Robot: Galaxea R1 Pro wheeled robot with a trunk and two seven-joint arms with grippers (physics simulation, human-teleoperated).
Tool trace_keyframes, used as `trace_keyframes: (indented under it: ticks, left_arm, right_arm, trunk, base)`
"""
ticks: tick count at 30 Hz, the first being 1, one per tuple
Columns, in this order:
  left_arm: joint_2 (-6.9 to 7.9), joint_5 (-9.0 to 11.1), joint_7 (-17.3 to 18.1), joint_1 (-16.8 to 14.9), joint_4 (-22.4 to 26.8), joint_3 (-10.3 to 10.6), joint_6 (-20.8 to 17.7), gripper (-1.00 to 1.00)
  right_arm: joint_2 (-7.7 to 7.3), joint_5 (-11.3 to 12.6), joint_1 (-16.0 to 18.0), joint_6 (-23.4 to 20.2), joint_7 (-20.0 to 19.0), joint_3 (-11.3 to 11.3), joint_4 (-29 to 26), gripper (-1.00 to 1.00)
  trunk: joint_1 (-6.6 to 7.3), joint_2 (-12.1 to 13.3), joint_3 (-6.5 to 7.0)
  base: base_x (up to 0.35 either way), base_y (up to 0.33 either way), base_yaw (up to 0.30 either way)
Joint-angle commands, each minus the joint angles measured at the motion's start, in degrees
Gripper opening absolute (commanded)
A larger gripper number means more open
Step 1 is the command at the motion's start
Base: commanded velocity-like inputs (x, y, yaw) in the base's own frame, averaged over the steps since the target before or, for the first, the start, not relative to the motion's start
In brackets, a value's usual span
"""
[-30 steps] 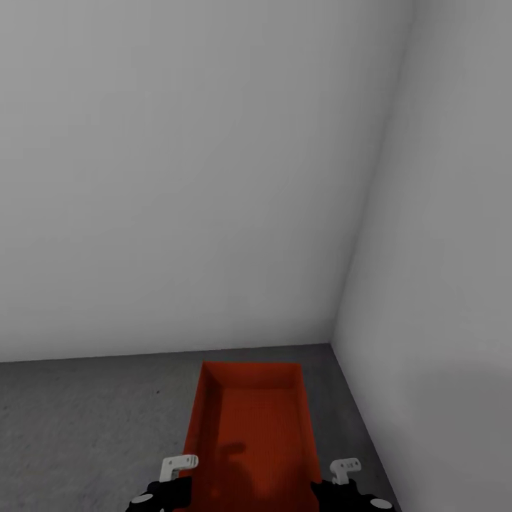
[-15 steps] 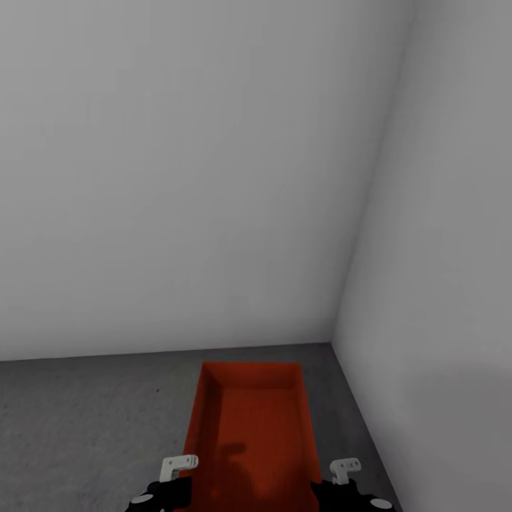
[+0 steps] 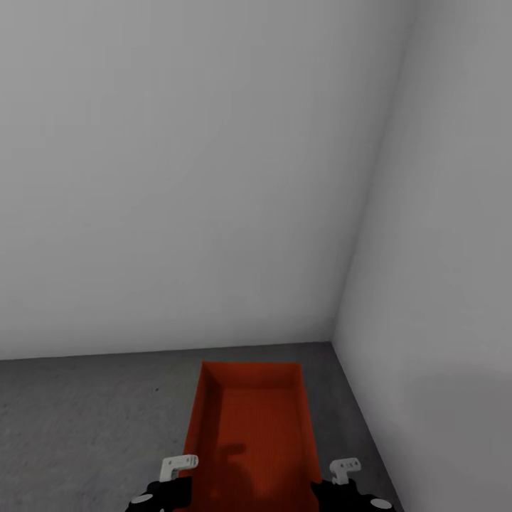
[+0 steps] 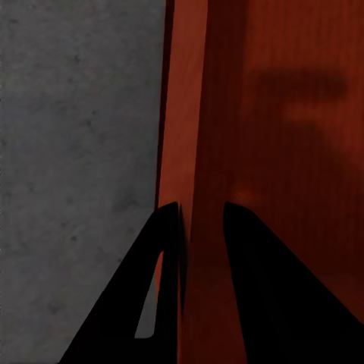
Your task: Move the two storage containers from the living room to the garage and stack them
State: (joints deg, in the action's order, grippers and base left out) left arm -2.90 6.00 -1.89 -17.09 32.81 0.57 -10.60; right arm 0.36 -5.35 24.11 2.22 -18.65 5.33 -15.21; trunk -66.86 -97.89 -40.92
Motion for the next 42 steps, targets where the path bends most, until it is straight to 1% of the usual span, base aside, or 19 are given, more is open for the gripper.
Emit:
trace_keyframes:
  ticks: [1,18,30,35,42]
  left_arm:
    - [-3.96,-0.42,-0.05,-0.04,4.63,-0.92,-0.09,-1.00]
    - [-3.96,-0.41,-0.05,-0.04,4.63,-0.92,-0.12,-1.00]
    - [-3.96,-0.43,-0.05,-0.05,4.63,-0.92,-0.11,-1.00]
    - [-3.96,-0.46,-0.05,-0.05,4.63,-0.92,-0.12,-1.00]
    - [-3.96,-0.42,-0.05,-0.05,4.63,-0.92,-0.12,-1.00]
  right_arm:
    - [0.78,-1.24,-0.02,-0.03,-0.93,1.00,0.18,-1.00]
    - [0.78,-1.24,-0.02,-0.03,-0.34,1.00,0.18,-1.00]
    - [0.78,-1.24,-0.02,-0.03,-0.82,1.04,0.18,-1.00]
    - [0.78,-1.24,-0.02,-0.03,-0.86,1.03,0.18,-1.00]
    - [0.78,-1.24,-0.02,-0.03,-0.82,1.07,0.18,-1.00]
  trunk:
    - [0.01,-0.03,-0.06]
    - [0.01,-0.03,-0.06]
    - [0.01,-0.03,-0.06]
    - [-1.09,-2.03,-0.96]
    - [-1.09,-2.03,-0.96]
  base:
    - [0.000,0.000,0.000]
    - [0.000,0.000,0.000]
    - [0.000,0.000,0.000]
    - [0.000,0.000,0.000]
    - [0.000,0.000,0.000]
